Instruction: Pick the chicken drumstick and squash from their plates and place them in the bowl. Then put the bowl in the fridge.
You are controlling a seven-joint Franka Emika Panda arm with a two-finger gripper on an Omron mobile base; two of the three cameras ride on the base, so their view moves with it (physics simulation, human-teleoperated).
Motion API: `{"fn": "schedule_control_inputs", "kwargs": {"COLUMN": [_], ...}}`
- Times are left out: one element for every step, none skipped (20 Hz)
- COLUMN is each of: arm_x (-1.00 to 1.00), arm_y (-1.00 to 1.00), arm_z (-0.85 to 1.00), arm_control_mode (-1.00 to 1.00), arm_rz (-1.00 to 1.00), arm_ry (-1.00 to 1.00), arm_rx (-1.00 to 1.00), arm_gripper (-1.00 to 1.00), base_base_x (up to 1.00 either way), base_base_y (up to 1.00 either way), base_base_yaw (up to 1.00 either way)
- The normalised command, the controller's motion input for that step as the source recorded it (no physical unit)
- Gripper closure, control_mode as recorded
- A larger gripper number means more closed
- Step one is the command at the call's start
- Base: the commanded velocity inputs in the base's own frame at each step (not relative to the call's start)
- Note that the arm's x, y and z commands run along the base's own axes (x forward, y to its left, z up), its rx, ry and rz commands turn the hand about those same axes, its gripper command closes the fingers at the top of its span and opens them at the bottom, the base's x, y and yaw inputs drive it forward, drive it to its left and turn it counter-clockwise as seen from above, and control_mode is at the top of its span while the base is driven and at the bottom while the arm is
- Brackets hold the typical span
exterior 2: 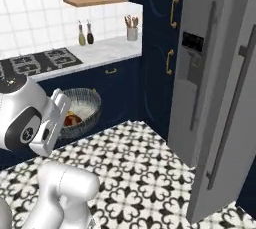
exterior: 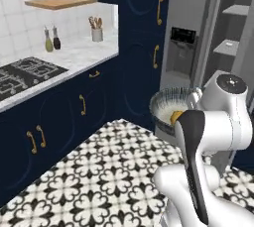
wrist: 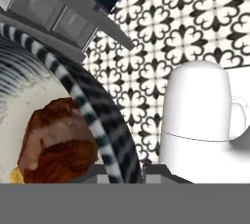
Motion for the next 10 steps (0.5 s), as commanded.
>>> {"fn": "schedule_control_inputs", "kwargs": {"arm_x": [0.0,0.0,0.0,0.0,0.0,0.0,0.0,0.0,0.0,0.0], "arm_y": [0.0,0.0,0.0,0.0,0.0,0.0,0.0,0.0,0.0,0.0], "arm_z": [0.0,0.0,0.0,0.0,0.0,0.0,0.0,0.0,0.0,0.0], "arm_control_mode": [1.0,1.0,1.0,1.0,1.0,1.0,1.0,1.0,1.0,1.0], "arm_rz": [0.0,0.0,0.0,0.0,0.0,0.0,0.0,0.0,0.0,0.0], "arm_ry": [0.0,0.0,0.0,0.0,0.0,0.0,0.0,0.0,0.0,0.0], "arm_rx": [0.0,0.0,0.0,0.0,0.0,0.0,0.0,0.0,0.0,0.0], "arm_gripper": [1.0,1.0,1.0,1.0,1.0,1.0,1.0,1.0,1.0,1.0], "base_base_x": [0.89,0.9,0.91,0.93,0.94,0.88,0.89,0.87,0.85,0.84], "base_base_y": [0.72,0.73,0.73,0.73,0.73,0.69,0.71,0.69,0.66,0.56], "base_base_yaw": [-0.67,-0.67,-0.67,-0.67,-0.68,-0.69,-0.69,-0.7,-0.71,-0.71]}}
